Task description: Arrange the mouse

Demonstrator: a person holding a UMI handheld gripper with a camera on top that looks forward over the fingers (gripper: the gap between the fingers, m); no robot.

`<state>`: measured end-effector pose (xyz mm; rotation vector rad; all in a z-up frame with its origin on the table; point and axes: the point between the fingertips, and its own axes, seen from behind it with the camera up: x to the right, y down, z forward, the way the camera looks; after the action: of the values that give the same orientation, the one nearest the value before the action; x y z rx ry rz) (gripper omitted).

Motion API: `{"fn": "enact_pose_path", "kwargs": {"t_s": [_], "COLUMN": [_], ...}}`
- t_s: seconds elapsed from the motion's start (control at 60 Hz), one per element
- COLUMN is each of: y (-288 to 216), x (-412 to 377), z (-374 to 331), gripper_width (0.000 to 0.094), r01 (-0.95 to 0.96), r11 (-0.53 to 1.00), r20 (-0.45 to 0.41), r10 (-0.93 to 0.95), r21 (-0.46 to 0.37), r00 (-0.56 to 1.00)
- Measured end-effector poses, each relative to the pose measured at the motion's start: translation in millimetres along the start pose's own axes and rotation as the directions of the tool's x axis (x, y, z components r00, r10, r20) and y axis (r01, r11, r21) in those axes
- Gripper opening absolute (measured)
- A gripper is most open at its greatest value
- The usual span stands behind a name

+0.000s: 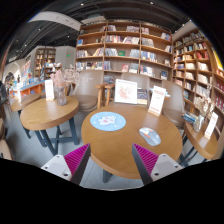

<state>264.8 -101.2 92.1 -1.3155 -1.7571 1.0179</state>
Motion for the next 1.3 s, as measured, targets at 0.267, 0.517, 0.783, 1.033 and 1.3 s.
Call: {"fn": "enact_pose_path", "kwargs": {"t_s": [0.267, 0.517, 0.783, 1.033, 1.3], "y": [19, 43, 57, 52, 45], "x": [50, 115, 169, 195, 203], "z": [15, 26, 38, 72, 118], "gripper_width": [0.0855, 0.0855, 0.0855, 0.0852, 0.0850], "r01": [-0.028, -0.067, -0.099, -0.122, -0.138], "r11": [0.999, 0.996, 0.993, 0.991, 0.986], "r20": [-0.070, -0.165, -0.238, -0.240, -0.231], "r10": [0.027, 0.058, 0.082, 0.107, 0.114], "r21": [-0.024, -0.051, -0.060, -0.052, -0.092], "r00": [0.997, 0.985, 0.968, 0.965, 0.966]}}
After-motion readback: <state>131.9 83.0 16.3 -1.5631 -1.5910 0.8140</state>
